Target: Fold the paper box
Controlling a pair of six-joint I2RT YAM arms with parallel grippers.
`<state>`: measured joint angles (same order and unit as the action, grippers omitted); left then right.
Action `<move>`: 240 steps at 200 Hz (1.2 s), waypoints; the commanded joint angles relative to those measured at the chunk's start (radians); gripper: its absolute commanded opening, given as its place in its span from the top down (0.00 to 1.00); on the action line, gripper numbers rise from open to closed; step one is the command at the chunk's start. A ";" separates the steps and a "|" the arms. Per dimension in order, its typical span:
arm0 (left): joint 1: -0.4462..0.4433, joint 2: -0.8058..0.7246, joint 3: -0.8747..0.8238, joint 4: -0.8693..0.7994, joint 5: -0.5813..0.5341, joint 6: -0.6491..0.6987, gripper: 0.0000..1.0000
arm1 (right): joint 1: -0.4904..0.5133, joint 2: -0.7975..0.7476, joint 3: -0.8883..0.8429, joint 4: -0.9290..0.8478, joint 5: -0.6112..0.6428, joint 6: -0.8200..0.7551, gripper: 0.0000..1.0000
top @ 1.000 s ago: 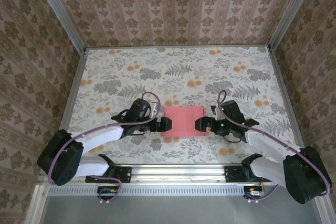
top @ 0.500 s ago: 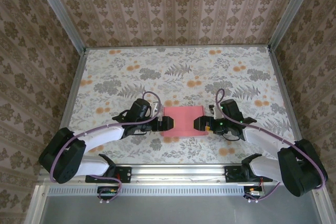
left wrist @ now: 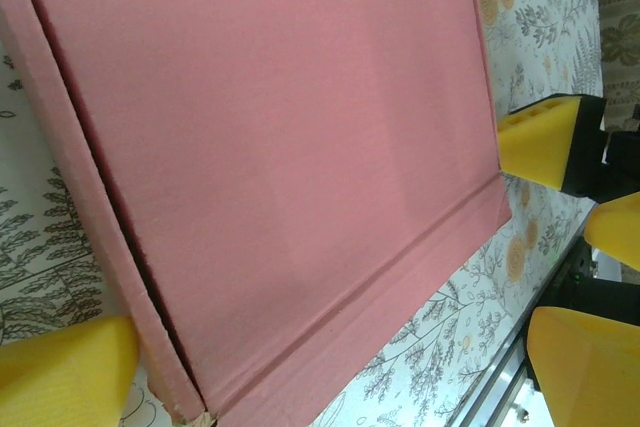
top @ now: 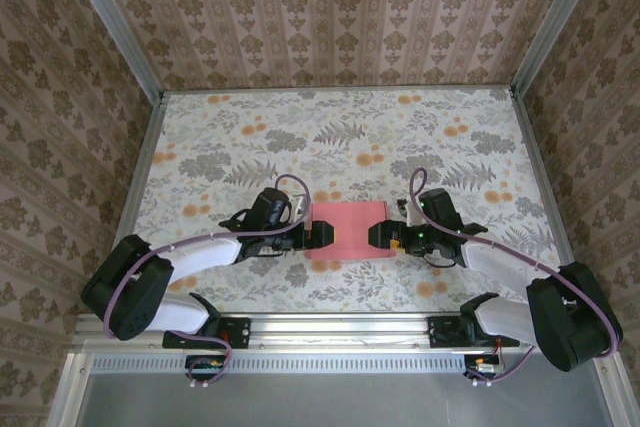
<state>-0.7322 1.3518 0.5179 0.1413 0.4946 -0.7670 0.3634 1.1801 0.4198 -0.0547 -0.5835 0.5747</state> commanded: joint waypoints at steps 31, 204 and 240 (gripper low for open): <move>-0.001 -0.044 0.007 0.089 0.077 -0.048 0.00 | -0.005 -0.061 0.025 -0.014 -0.048 -0.013 0.00; 0.010 -0.253 0.177 -0.245 0.060 -0.198 0.00 | -0.007 -0.283 0.237 -0.358 -0.033 0.081 0.01; 0.011 -0.255 0.200 -0.297 0.060 -0.236 0.00 | -0.007 -0.284 0.261 -0.387 -0.041 0.096 0.01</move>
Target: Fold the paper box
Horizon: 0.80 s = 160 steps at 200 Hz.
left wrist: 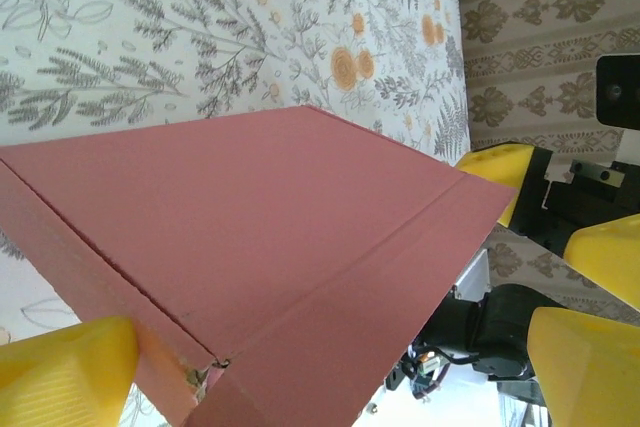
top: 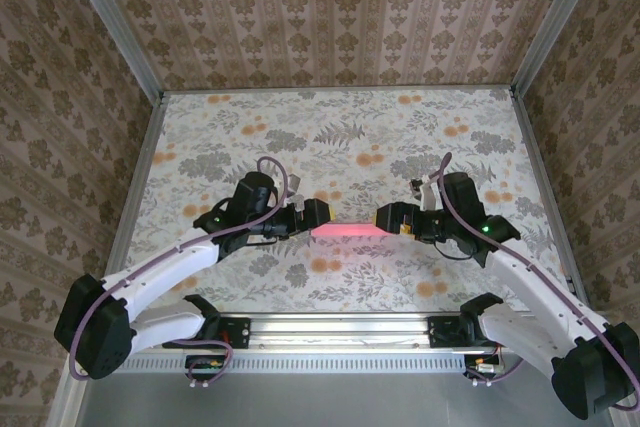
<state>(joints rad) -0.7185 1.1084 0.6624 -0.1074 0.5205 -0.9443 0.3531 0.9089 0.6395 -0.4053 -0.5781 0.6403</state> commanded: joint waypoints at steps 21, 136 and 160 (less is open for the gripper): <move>-0.004 -0.005 0.075 -0.073 0.048 -0.092 0.00 | 0.003 -0.011 0.050 -0.032 -0.060 0.043 0.01; 0.039 0.044 0.069 -0.081 0.036 -0.056 0.00 | 0.004 0.013 0.031 -0.012 -0.048 0.052 0.01; 0.046 0.048 0.071 -0.090 0.037 -0.045 0.00 | 0.004 0.021 0.035 -0.031 -0.027 0.039 0.01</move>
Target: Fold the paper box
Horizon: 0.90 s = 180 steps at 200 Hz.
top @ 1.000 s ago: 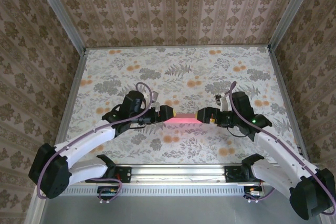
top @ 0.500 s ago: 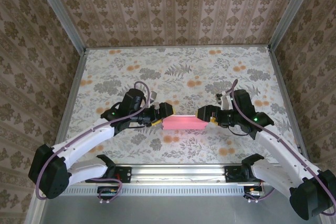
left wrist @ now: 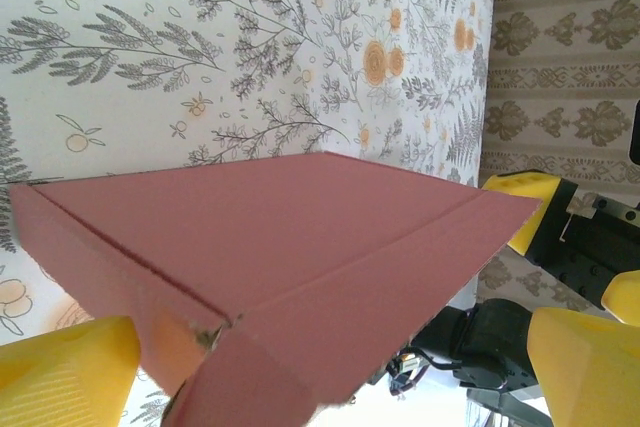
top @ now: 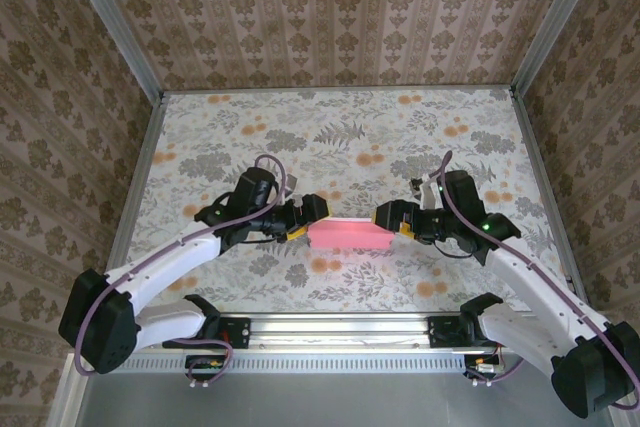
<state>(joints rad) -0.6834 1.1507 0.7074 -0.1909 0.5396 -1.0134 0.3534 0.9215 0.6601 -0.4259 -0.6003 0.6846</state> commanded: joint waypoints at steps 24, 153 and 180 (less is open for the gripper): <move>0.015 -0.010 0.021 -0.023 0.013 0.035 0.00 | 0.004 -0.002 0.028 -0.055 0.051 -0.031 0.01; 0.033 -0.112 0.227 -0.504 -0.154 0.617 0.34 | 0.004 0.011 0.238 -0.390 0.269 -0.374 0.50; 0.033 -0.056 0.287 -0.547 -0.151 0.725 0.44 | 0.004 0.056 0.275 -0.424 0.284 -0.431 0.60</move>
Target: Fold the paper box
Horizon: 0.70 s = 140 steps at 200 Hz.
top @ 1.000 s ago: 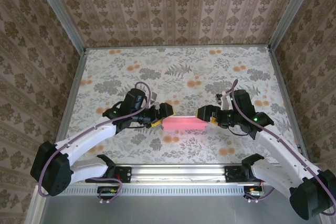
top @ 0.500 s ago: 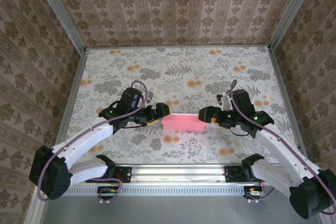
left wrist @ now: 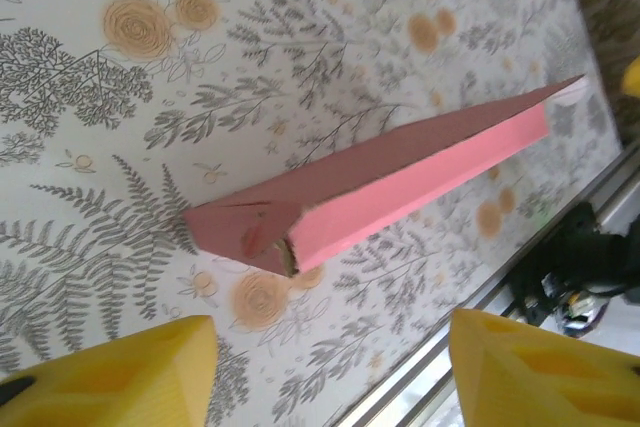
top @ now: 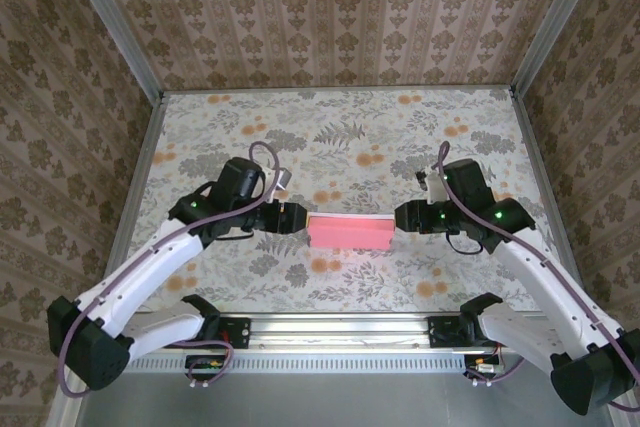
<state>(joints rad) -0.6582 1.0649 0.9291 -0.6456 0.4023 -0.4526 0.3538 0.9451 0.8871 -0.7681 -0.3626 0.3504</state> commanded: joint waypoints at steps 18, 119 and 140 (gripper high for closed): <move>0.008 0.061 0.088 -0.095 -0.019 0.197 0.57 | 0.003 0.061 0.059 -0.085 0.043 -0.114 0.66; 0.008 0.182 0.139 -0.080 0.031 0.256 0.68 | 0.004 0.131 0.057 -0.046 0.008 -0.130 0.70; 0.008 0.191 0.141 -0.078 0.036 0.256 0.69 | 0.005 0.140 0.059 -0.039 0.002 -0.130 0.71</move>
<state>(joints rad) -0.6582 1.2491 1.0294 -0.7116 0.4141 -0.2260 0.3542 1.0695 0.9211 -0.8120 -0.3443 0.2367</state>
